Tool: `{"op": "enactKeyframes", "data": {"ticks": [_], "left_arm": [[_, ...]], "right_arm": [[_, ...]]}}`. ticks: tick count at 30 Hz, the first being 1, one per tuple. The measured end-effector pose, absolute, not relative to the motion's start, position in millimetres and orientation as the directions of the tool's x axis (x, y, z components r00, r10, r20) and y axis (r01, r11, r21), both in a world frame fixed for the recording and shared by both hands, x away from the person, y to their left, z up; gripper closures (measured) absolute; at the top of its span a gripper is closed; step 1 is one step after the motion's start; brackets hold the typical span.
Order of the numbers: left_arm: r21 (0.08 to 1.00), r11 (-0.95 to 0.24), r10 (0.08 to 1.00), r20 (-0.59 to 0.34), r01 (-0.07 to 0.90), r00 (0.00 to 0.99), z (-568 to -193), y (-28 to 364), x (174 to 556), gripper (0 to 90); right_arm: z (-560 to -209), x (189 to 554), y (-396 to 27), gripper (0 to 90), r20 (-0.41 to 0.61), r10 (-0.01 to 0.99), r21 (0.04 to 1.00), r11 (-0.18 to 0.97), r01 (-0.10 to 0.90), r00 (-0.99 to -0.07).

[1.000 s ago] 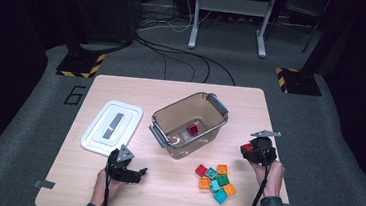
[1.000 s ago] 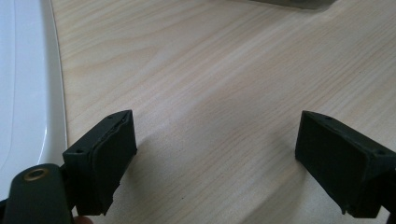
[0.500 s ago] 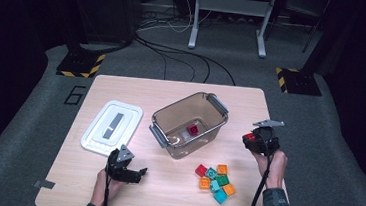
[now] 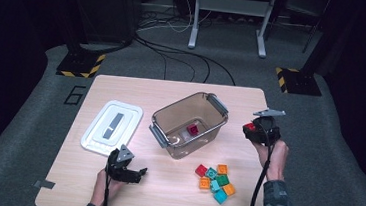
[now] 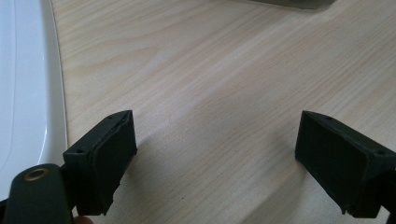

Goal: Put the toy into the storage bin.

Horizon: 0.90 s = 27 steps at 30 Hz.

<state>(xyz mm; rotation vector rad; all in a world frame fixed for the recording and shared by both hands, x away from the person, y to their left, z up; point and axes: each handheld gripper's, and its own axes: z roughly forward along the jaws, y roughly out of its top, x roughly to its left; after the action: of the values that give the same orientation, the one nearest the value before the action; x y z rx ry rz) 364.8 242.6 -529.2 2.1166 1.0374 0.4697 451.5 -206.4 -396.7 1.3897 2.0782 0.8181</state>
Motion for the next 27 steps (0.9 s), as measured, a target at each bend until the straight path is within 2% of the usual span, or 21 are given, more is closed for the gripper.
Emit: {"op": "enactKeyframes", "data": {"ticks": [13,27], "left_arm": [[0.739,-0.415,0.793,0.009,0.53,0.609,-529.2,242.6,364.8,12.2],[0.739,-0.416,0.792,0.009,0.529,0.611,-529.2,242.6,364.9,12.2]], "right_arm": [[-373.0,462.8,-197.1,58.0,-0.105,0.926,0.737,0.317,0.597,-0.362],[-346.8,476.2,-169.3,58.0,-0.134,0.902,0.75,0.363,0.553,-0.41]]}}
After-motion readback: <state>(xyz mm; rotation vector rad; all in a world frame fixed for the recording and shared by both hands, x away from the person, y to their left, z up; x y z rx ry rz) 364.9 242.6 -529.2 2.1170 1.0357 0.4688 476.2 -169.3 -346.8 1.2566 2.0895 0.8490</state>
